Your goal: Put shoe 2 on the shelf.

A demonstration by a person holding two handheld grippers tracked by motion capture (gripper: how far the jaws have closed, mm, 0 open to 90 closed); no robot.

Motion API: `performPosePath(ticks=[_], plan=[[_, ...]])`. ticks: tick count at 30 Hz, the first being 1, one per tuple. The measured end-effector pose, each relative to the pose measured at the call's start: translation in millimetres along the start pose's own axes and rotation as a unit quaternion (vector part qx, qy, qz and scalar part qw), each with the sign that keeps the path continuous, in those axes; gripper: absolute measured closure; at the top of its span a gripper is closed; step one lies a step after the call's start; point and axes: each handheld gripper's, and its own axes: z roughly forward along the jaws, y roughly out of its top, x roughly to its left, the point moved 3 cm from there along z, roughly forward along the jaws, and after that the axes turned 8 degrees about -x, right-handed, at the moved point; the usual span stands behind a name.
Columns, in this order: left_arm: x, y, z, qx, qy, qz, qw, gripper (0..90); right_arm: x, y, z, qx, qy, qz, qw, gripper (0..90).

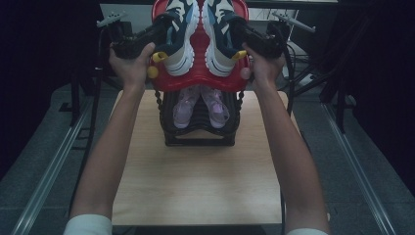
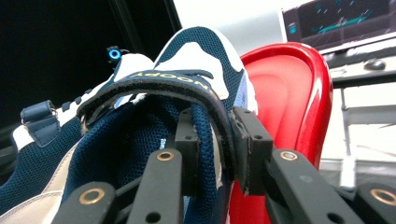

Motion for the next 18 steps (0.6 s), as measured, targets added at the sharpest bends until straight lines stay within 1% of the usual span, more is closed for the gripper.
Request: performPosePath(ticks=[1,2,5,8,10,13,15,16,17,18], plan=[[-0.1,-1.0,0.1,-0.002,0.0,0.003,1.0,73.7,3.0,-0.5,0.3,-0.001,0.001,-0.011,0.9999,71.9],[-0.2,-1.0,-0.1,-0.004,0.0,0.002,1.0,73.7,4.8,-1.0,0.7,-0.001,0.002,-0.016,0.9999,71.2],[-1.9,-1.6,0.4,-0.004,0.0,0.003,1.0,73.5,8.2,-2.1,1.7,-0.003,-0.007,-0.026,0.9996,69.7],[-4.1,-1.5,1.4,0.002,0.003,0.007,1.0,71.9,9.9,-2.5,2.8,-0.001,-0.009,-0.028,0.9996,69.1],[-5.2,-2.3,2.4,-0.001,0.003,0.005,1.0,70.2,10.6,-2.4,3.5,0.005,-0.011,-0.03,0.9995,68.2],[-7.4,-4.0,4.9,-0.002,-0.003,0.002,1.0,67.0,10.1,-2.6,4.9,0.012,-0.011,-0.031,0.9994,66.5],[-8.7,-5.4,7.5,0.003,-0.008,-0.005,1.0,63.9,9.2,-3.1,6.8,0.018,-0.008,-0.026,0.9995,64.5],[-8.9,-5.8,8.9,0.005,-0.01,-0.007,0.9999,61.6,8.6,-3.7,8.1,0.023,-0.003,-0.025,0.9994,62.7],[-9.0,-6.1,10.0,0.007,-0.012,-0.011,0.9998,59.4,9.2,-4.1,9.9,0.026,0.004,-0.025,0.9993,61.7],[-9.2,-6.4,10.8,0.008,-0.012,-0.01,0.9998,57.5,10.1,-3.9,10.8,0.03,0.006,-0.033,0.999,61.5]])
